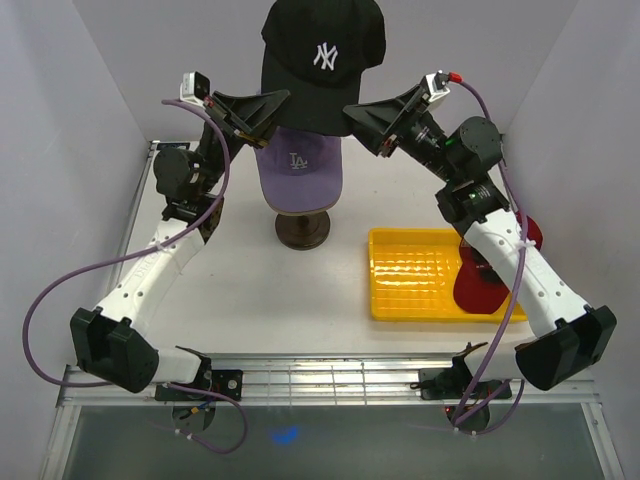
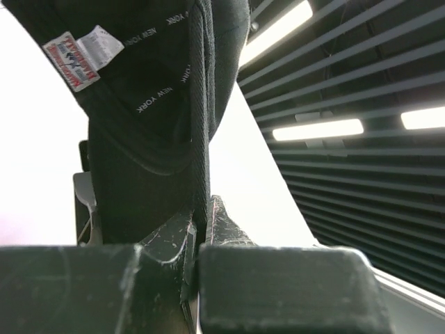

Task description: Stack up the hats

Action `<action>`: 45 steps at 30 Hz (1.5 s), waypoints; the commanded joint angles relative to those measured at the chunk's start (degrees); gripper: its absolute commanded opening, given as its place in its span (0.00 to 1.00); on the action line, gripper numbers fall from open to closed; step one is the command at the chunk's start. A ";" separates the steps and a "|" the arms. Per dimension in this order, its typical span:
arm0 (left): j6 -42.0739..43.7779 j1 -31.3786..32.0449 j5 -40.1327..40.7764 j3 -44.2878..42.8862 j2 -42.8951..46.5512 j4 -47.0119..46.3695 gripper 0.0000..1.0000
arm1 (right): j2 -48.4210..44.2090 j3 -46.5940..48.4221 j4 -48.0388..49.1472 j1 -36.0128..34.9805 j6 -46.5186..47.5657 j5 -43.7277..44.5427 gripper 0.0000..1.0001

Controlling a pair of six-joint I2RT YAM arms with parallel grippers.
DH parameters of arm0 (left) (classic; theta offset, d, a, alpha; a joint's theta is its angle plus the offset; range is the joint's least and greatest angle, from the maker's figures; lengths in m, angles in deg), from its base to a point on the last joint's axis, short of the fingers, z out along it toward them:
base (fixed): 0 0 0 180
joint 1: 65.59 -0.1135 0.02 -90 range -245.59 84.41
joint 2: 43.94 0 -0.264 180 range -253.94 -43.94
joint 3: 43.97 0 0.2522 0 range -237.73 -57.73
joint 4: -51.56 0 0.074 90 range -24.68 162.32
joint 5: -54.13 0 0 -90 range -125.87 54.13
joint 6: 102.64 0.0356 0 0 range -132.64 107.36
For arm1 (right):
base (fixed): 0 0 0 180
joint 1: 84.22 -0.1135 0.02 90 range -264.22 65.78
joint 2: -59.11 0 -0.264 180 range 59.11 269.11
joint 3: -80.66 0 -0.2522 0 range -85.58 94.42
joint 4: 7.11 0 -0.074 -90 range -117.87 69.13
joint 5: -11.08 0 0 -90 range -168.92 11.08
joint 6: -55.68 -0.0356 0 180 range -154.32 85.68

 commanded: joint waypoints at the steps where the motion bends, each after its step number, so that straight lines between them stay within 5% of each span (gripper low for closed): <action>1: 0.83 0.30 -1.17 1.98 3.23 -1.69 0.00 | 0.88 3.98 4.31 -0.82 -0.57 -0.45 0.45; 11: 5.13 0.30 -2.40 6.37 8.41 5.68 0.00 | 5.18 9.95 -0.25 -0.91 -0.31 -1.85 0.31; 45: 6.36 -0.32 -0.12 15.62 14.13 17.30 0.00 | 8.70 7.59 -2.81 -0.82 1.45 -4.05 0.26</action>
